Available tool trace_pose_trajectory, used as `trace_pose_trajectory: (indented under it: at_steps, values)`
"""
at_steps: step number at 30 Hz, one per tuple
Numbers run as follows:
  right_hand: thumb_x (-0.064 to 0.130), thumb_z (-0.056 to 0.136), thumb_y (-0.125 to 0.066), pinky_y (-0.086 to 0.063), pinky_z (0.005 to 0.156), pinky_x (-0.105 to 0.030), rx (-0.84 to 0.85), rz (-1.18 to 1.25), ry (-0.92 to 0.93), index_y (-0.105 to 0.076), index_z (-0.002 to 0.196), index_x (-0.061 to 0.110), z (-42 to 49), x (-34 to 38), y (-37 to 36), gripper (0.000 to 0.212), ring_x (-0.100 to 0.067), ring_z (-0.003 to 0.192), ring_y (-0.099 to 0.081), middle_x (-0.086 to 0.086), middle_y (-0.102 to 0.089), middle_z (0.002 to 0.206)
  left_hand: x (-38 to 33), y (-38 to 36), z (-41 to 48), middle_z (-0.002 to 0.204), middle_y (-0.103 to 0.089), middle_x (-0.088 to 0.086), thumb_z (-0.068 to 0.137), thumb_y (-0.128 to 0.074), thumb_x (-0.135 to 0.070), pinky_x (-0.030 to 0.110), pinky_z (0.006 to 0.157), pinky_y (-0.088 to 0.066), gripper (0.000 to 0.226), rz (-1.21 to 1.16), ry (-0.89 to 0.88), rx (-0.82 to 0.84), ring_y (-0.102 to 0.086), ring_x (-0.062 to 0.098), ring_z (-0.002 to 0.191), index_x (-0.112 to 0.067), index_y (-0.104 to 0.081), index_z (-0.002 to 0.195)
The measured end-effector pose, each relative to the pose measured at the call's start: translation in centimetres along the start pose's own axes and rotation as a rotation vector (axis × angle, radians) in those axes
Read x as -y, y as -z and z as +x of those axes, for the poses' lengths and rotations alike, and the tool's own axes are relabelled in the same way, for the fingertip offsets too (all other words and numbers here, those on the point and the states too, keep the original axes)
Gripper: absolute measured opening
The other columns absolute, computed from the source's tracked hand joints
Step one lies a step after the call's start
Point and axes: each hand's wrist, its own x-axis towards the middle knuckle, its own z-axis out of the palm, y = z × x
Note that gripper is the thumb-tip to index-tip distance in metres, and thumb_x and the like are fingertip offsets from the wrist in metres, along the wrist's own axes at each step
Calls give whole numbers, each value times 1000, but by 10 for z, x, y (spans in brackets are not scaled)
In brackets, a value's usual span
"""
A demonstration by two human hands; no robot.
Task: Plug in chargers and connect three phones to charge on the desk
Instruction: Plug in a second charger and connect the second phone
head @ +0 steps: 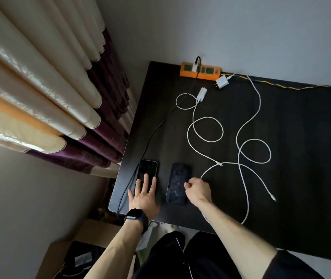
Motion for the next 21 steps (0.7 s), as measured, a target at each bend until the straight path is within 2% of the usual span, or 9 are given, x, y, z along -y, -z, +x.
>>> trace_pose_trajectory:
  at_steps: [8,16,19,21]
  values:
    - [29,98,-55,-50,94,-37,-60,-70,11,-68,118,14,-7,6,-6,28,-36,114,-62,-18,-68,119,-2,9,-2,164,21,-2,90,-50,-43,62,119,0,90,9,-12,29,13,30,152,-32,10,156]
    - [32,98,-57,-50,93,-38,-119,-116,23,-65,114,14,-16,7,-19,26,-34,112,-64,-15,-70,114,1,13,-8,164,21,-2,89,-52,-35,63,119,1,92,25,-13,65,12,29,152,-32,9,157]
    - [33,98,-57,-50,92,-36,-128,-156,51,-64,114,14,-17,7,-19,25,-30,113,-64,-11,-71,115,1,16,-4,166,12,2,92,-48,-42,63,118,-4,84,71,-15,43,2,32,152,-29,2,158]
    - [32,97,-59,-49,91,-35,-137,-156,73,-64,113,16,-16,7,-18,23,-27,112,-64,-8,-69,116,-6,26,2,165,-7,8,92,-45,-48,60,118,-11,75,112,-10,3,-16,33,148,-28,-14,157]
